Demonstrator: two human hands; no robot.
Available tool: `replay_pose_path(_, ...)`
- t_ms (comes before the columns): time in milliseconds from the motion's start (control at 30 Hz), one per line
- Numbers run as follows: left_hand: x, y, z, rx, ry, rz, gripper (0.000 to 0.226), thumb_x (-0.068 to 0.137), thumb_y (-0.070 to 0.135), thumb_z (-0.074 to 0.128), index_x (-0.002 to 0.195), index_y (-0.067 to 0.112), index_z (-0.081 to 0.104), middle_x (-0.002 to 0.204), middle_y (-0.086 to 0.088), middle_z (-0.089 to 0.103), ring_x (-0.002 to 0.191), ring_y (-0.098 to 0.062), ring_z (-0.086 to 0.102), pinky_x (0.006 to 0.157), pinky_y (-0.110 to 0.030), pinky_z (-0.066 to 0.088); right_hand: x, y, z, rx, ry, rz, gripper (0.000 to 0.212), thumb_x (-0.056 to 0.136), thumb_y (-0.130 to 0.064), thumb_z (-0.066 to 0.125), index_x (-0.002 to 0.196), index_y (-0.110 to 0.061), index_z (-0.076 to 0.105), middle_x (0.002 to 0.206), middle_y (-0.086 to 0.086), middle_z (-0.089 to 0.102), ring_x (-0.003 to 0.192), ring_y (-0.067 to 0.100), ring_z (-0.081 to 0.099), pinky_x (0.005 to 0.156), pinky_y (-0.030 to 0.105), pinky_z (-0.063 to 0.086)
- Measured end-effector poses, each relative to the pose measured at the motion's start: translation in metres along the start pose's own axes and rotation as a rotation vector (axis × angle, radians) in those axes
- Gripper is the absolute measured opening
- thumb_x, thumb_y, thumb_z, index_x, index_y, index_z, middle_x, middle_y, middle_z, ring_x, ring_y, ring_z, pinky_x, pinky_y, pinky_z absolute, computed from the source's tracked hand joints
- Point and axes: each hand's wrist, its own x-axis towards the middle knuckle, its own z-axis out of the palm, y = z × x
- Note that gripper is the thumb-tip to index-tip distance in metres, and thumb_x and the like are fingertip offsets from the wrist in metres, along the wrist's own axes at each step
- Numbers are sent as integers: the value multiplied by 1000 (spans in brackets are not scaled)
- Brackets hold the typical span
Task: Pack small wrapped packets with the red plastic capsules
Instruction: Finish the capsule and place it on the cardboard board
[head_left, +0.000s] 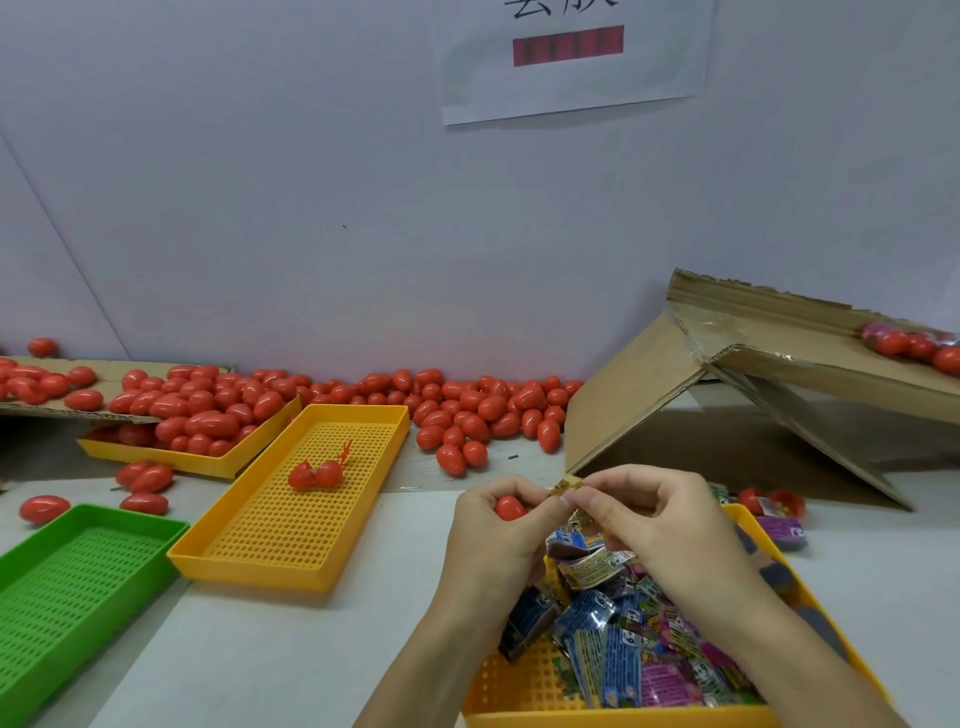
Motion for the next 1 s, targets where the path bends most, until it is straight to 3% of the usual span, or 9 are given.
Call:
replay_pose_path(133,-1,0,-1,7,-21,12,22,68,36,81,67,17,69,47,3,45,39,-8,37,39,-20,32,3,5,-3,83,35,88,10,87,-22,71,86,-25,80,83,1,77,81,16,73,64,26,55)
replay_pose_path(300,-1,-1,0,72,32,30,7,84,22,78,78,20,76,47,6,49,40,-8,41,40,-21,35,5,4,-7,229,88,183,9,88,-19,70,86,-19,79,78,1,72,84,18,67,68,30,51)
replay_pose_path(367,-1,-1,1,108,74,70,10,87,21,75,78,25,75,47,5,47,39,-10,40,41,-22,34,4,1,-8,224,-2,174,10,85,-27,73,85,-19,78,78,0,68,81,15,62,69,30,48)
replay_pose_path(500,-1,0,1,113,126,122,14,90,19,71,78,26,73,47,6,48,40,-9,39,42,-23,34,1,-2,-6,15,-175,163,35,89,-52,65,75,-20,73,69,-6,57,65,-1,53,68,24,39)
replay_pose_path(600,-2,1,3,187,104,173,17,89,15,71,79,28,74,51,9,52,43,-5,42,44,-19,36,1,-4,-2,-55,-159,167,51,84,-63,49,57,-20,59,67,-1,50,58,-3,50,67,18,40)
replay_pose_path(667,-4,2,5,266,89,234,17,88,13,72,76,26,74,51,9,55,45,-3,45,46,-14,38,2,-5,-1,-38,-116,156,52,82,-63,49,55,-20,61,63,-1,52,54,-3,50,60,11,44)
replay_pose_path(767,-7,4,7,349,66,303,10,88,17,74,81,25,74,52,10,56,49,-3,48,50,-12,39,1,-5,-2,-7,-76,118,36,85,-52,56,70,-24,74,59,-9,57,55,-4,53,56,13,43)
replay_pose_path(867,-7,2,8,371,81,317,6,89,21,74,88,27,72,55,11,56,53,-4,51,53,-13,42,2,-4,-4,8,-25,102,25,93,-37,60,79,-25,77,64,-8,62,63,-2,57,64,21,42)
replay_pose_path(1000,-8,2,10,349,73,271,6,89,23,73,90,28,72,52,11,54,50,-4,50,51,-16,45,0,-6,-5,90,-98,82,30,80,-48,59,83,-24,77,70,-3,60,70,10,54,64,28,42)
